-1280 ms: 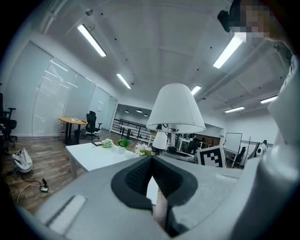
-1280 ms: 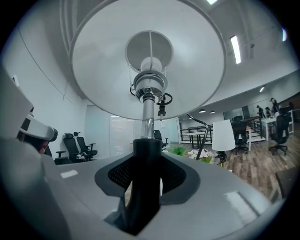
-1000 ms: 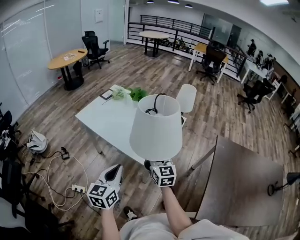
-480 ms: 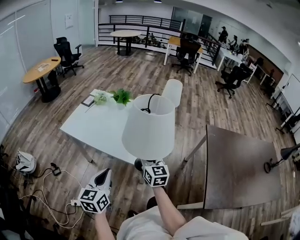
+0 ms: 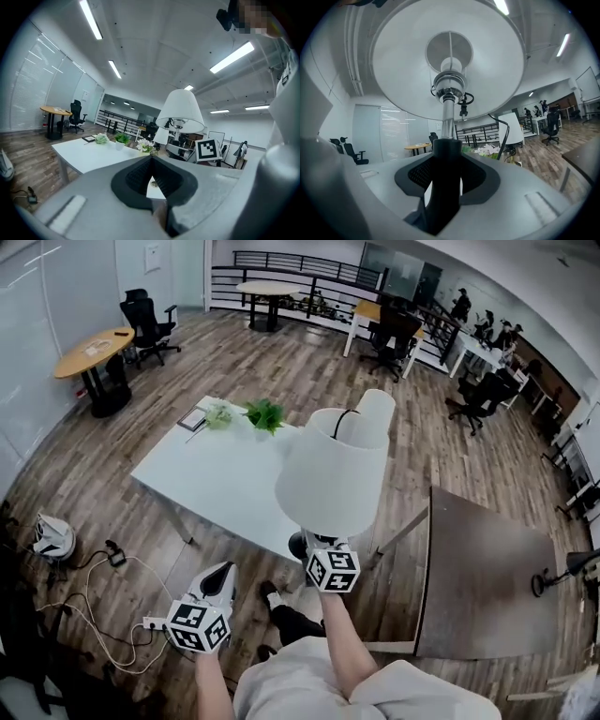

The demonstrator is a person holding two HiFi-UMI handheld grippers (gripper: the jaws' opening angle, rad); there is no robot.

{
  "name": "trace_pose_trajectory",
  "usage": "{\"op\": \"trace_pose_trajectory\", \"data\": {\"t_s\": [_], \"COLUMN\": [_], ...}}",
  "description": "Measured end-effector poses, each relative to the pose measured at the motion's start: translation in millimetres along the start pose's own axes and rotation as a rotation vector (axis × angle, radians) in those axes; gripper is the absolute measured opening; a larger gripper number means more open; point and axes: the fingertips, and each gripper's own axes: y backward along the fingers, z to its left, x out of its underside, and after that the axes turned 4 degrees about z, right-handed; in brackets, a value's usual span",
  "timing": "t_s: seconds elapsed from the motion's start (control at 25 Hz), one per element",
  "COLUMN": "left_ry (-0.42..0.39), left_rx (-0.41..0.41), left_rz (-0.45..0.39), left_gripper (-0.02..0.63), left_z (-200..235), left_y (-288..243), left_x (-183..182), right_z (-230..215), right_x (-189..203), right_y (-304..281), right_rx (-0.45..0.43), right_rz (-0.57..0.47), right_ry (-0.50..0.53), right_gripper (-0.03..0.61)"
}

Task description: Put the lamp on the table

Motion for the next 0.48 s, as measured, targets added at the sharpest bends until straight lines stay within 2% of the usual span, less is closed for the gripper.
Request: {"op": "trace_pose_trajectory", "data": {"t_s": [0.2,0.48], "left_ry": [0.046,0.068], "left_rx": [-0.032,-0.07], "left_rz": [0.019,0.045], "left_gripper": [0.0,0.0], "left_z": [37,97], "left_y": [-13,-60], "left_x": [0,-17], "right_z": [3,22], "right_x": [15,17], "right_y": [-50,-138], "right_rx": [-0.006,-0.045], "right_rz": [0.027,0.064], "right_ry": [-0.073,-0.013], "right_gripper": [0.167,0.167]}}
